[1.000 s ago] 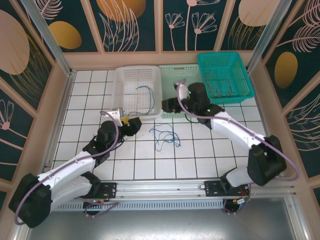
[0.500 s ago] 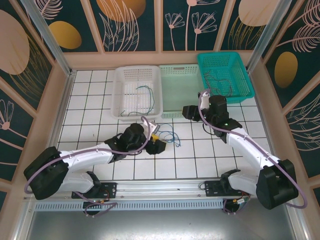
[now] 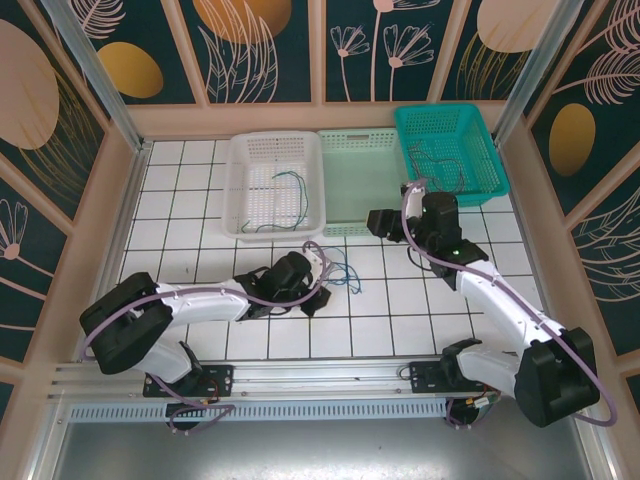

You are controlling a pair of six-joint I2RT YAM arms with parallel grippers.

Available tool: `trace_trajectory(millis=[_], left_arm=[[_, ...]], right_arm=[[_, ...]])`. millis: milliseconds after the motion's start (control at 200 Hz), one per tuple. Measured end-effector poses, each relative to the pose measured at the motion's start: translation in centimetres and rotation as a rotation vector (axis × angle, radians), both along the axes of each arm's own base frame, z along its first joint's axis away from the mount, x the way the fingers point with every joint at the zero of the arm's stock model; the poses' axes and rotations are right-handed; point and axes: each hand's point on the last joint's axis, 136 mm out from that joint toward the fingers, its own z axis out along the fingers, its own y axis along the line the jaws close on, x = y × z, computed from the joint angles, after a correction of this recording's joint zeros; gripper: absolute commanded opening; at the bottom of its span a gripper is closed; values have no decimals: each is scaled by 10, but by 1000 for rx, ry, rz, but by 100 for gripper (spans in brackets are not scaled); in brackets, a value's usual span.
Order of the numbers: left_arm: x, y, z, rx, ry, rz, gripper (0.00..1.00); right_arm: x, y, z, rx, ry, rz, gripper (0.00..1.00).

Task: Untangle the cables

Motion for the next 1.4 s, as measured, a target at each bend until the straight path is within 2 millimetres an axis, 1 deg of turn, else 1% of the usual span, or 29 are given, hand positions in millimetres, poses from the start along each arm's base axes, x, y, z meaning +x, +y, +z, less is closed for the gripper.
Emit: trace_trajectory(millis=[45,80,260,320,375,470,550,741,811,1046,1241,1396], left_arm=[[3,2,5,2,-21,15,2],[6,4,12,-6,-41,28,1],[16,7,75,-129,-178,68,1],[17,6,89,-153,-203,69,1],[18,5,96,-165,-215,68,1],[19,3,104,-179,-223,67,1],[19,2,108,-187,-229,67,1],[19,3,118,-207,-249,64,2],[19,3,122,-213,-257,62,2],[22,0,134,-231,-277,59,2],[23,-1,136,-232,-283,62,3],[28,-3,137,-223,-291,74,3]], right_arm=[[0,0,-1,0,1,-1,63],[0,0,-2,1,4,-2,63],[-5,2,-10,6,19,18,63],[-9,5,-13,19,23,46,63],[-14,9,-15,28,28,77,63],[-21,13,-23,30,46,113,63],[-27,15,-31,30,64,140,65],[-46,19,-57,39,124,189,67],[-51,20,-62,54,145,203,67],[-65,34,-59,109,152,278,68],[-76,48,-53,130,129,345,67],[-79,51,-52,129,127,359,67]])
